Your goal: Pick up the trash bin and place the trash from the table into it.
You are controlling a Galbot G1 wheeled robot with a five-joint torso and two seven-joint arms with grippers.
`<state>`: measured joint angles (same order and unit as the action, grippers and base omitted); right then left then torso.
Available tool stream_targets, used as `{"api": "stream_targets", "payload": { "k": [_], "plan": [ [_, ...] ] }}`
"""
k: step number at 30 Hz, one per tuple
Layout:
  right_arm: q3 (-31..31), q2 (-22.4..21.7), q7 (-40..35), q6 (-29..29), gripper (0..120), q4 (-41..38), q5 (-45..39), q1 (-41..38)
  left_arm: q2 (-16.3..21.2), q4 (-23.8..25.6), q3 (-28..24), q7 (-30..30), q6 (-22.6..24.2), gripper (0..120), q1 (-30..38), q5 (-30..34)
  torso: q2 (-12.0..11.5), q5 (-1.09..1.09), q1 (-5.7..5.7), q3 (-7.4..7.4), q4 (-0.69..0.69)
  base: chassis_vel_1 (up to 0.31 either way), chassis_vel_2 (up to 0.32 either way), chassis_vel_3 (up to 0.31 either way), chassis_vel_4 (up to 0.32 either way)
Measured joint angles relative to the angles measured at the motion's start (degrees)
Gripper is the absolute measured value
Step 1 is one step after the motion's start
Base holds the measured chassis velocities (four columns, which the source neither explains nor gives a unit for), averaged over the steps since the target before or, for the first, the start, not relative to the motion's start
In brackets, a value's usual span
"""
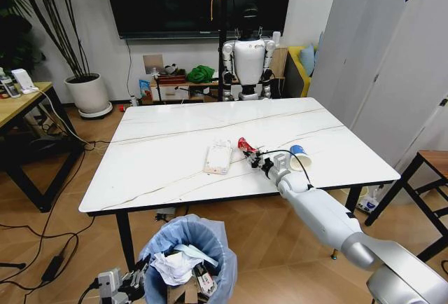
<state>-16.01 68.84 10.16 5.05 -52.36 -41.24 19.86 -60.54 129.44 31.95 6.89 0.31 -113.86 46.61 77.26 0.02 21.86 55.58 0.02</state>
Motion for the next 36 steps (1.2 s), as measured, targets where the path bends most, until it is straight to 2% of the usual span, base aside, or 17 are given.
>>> {"api": "stream_targets", "payload": {
  "k": [3,5,6,9,13,18,21,24,31,36],
  "plan": [
    [0.6,-2.5,-0.4,-0.7,29,-4.6,-1.7,1.5,0.3,0.0,-0.5,0.1,0.0,0,0.0,0.0,0.0,-0.04,0.00,0.00,-0.01,0.000,0.000,0.000,0.000],
    [1.1,-5.3,-0.5,-1.5,29,-9.5,-3.6,2.7,0.6,0.2,-0.8,0.1,0.0,0,0.1,0.0,0.0,0.02,0.00,0.00,-0.01,0.000,0.000,0.000,0.000],
    [1.6,-7.9,-0.4,-1.4,29,-13.5,-4.8,3.7,0.9,0.4,-1.1,0.2,0.0,0,0.4,0.2,0.0,-0.02,0.00,-0.01,-0.06,0.000,0.000,0.000,0.000],
    [1.7,-12.2,1.2,0.4,29,-19.8,-6.2,5.2,1.6,0.5,-1.6,0.2,0.0,0,0.6,0.4,0.0,0.00,0.00,-0.01,-0.04,0.000,0.000,0.000,0.000],
    [2.1,-14.6,3.0,1.9,29,-23.5,-7.4,6.4,2.2,0.6,-1.8,0.3,0.0,0,0.8,0.6,0.0,0.00,0.00,-0.01,-0.02,0.000,0.000,0.000,0.000],
    [3.5,-20.2,5.2,2.5,29,-33.5,-10.1,10.0,2.6,0.8,-2.3,0.6,0.1,0,1.4,0.9,0.0,-0.01,0.00,-0.01,-0.02,0.000,0.000,0.000,0.000],
    [3.8,-21.7,5.3,2.5,29,-36.5,-10.3,11.2,2.6,0.8,-2.5,0.6,0.2,0,1.4,0.9,0.0,0.00,0.00,0.00,-0.03,0.000,0.000,0.000,0.000],
    [4.3,-26.0,6.3,3.0,29,-45.0,-10.6,14.6,2.1,0.8,-2.7,0.6,0.2,0,1.0,0.4,0.0,0.00,-0.01,-0.01,-0.03,0.000,0.000,0.000,0.000],
    [0.5,-31.2,8.7,4.4,29,-52.2,-8.1,17.3,-0.8,1.4,-2.5,0.4,0.0,0,-0.8,-1.1,0.0,-0.01,-0.02,-0.01,-0.01,0.000,0.000,0.000,0.000],
    [-0.4,-32.1,9.3,4.9,29,-53.3,-7.4,17.9,-1.4,1.4,-2.5,0.4,-0.1,0,-0.9,-1.3,0.0,-0.01,-0.02,-0.01,-0.03,0.000,0.000,0.000,0.000]
  ]
}}
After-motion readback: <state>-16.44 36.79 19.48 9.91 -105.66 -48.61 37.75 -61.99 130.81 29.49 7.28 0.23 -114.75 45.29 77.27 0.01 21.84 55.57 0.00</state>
